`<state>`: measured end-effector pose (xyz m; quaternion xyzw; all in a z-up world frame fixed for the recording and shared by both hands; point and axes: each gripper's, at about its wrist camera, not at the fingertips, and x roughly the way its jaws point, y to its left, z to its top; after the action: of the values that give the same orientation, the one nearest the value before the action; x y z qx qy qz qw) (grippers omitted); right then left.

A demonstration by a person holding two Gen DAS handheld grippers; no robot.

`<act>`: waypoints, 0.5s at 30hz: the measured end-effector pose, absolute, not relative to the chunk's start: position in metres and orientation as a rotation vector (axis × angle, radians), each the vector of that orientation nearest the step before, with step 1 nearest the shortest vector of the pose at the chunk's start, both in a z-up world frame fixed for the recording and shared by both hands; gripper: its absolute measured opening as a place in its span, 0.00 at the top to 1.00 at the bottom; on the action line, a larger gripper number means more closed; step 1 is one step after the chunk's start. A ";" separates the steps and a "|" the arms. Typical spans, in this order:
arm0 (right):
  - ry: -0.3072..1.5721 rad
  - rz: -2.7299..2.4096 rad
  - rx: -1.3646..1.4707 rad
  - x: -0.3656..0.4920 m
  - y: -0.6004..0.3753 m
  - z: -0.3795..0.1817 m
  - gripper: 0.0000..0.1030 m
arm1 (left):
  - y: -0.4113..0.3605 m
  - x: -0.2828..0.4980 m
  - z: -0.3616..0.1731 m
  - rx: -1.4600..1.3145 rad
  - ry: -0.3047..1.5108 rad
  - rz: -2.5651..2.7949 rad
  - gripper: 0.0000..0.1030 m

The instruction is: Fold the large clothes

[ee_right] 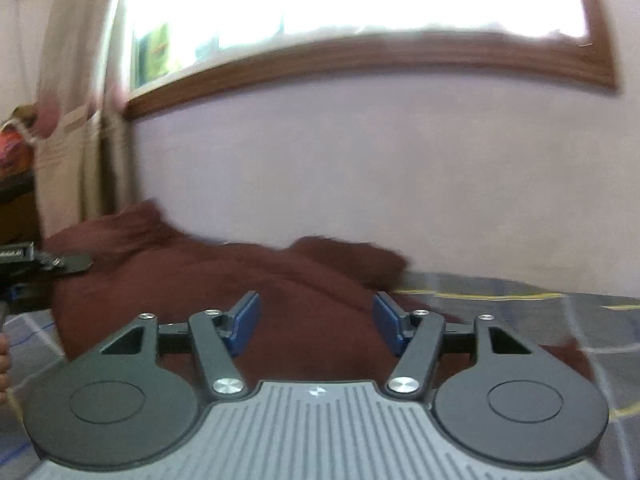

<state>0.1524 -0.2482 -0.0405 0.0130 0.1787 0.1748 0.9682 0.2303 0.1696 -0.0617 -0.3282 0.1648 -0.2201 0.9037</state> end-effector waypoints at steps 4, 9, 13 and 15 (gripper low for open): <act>0.508 0.379 -0.017 0.208 -0.222 -0.059 0.48 | 0.153 0.226 -0.046 -0.634 0.313 -0.497 0.60; 0.669 0.399 0.187 0.264 -0.236 -0.094 0.48 | 0.112 0.221 -0.028 -0.539 0.277 -0.629 0.60; 0.698 0.441 0.276 0.274 -0.250 -0.108 0.48 | 0.071 0.227 -0.024 -0.505 0.285 -0.770 0.59; 0.681 0.458 0.306 0.272 -0.256 -0.114 0.48 | 0.052 0.231 -0.026 -0.512 0.307 -0.821 0.59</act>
<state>0.2718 -0.2562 -0.1141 0.1484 0.3299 0.2218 0.9055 0.2310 0.0516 -0.0263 -0.2452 0.1472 -0.3930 0.8739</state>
